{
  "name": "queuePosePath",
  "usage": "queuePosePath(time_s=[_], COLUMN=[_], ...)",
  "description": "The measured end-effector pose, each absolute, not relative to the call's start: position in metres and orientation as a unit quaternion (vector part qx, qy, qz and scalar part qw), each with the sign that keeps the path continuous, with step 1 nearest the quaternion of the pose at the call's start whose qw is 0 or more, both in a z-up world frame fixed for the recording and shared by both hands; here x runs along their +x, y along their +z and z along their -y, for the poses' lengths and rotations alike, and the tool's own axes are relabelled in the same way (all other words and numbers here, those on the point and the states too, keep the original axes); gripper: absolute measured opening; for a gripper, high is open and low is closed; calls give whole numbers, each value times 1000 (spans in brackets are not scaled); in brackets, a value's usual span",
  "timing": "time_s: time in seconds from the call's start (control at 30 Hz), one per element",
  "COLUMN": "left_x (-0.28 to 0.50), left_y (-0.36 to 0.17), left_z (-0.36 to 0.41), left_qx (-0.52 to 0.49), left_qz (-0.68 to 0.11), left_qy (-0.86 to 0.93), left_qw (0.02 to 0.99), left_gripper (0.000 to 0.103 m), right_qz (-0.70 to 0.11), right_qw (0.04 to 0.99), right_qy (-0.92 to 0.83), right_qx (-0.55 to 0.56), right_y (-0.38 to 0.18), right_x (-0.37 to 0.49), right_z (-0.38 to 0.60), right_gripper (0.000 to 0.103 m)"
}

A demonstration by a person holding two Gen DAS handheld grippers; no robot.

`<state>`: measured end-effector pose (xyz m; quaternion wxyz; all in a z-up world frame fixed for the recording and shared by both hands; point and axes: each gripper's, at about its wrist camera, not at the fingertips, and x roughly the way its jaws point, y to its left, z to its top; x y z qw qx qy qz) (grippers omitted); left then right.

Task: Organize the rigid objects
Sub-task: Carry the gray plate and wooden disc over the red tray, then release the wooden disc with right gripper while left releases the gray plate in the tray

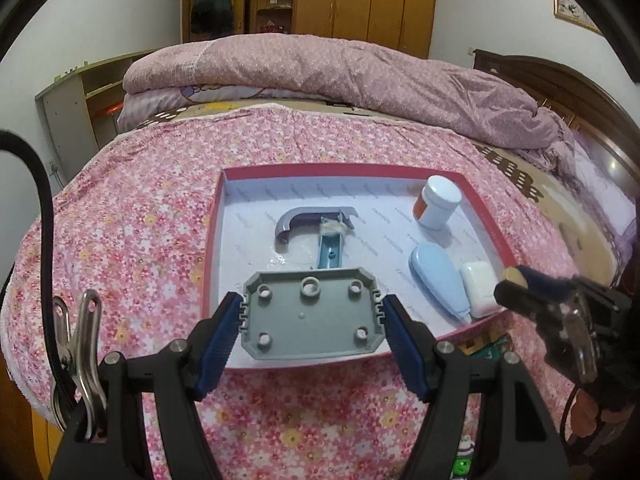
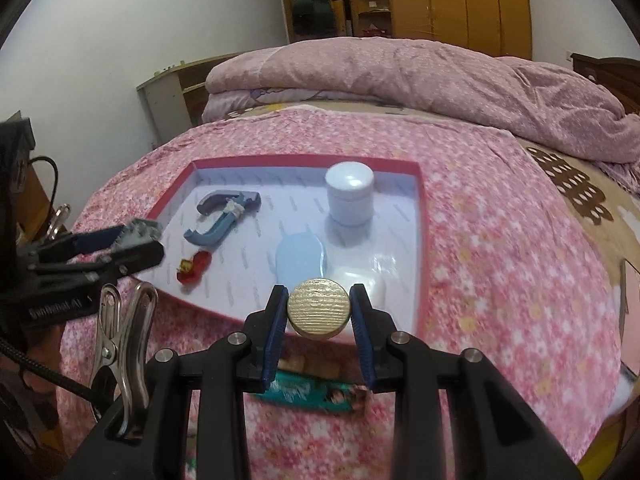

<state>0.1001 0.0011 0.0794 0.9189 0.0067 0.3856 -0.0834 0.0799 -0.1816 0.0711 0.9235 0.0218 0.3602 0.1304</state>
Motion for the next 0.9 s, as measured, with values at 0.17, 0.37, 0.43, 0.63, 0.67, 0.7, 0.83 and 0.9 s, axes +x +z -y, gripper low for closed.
queuePosePath(time_s=[0.17, 0.37, 0.43, 0.63, 0.67, 0.7, 0.83, 0.9], left_x=[112, 124, 128, 143, 146, 149, 159, 163], left_y=[72, 63, 61, 55, 53, 52, 48, 48], left_z=[3, 15, 19, 24, 24, 24, 21, 21], left_qx=[2, 12, 17, 24, 25, 24, 19, 19], left_qz=[-401, -411, -410, -414, -416, -417, -418, -417], left_qy=[-83, -87, -85, -77, -75, -75, -70, -69], left_qw=[912, 908, 908, 907, 906, 906, 906, 906], left_gripper=[74, 74, 74, 74, 74, 74, 74, 74], right_qz=[-358, -364, -367, -368, -368, -368, -367, -370], right_qw=[924, 922, 921, 921, 921, 921, 921, 920], right_qy=[133, 130, 128, 126, 126, 126, 125, 124], right_qx=[13, 22, 27, 29, 29, 29, 27, 27], right_y=[71, 65, 63, 56, 55, 55, 52, 49], right_x=[95, 112, 119, 133, 135, 136, 142, 147], right_z=[180, 190, 194, 197, 197, 197, 197, 197], right_gripper=[32, 32, 32, 32, 32, 32, 32, 32])
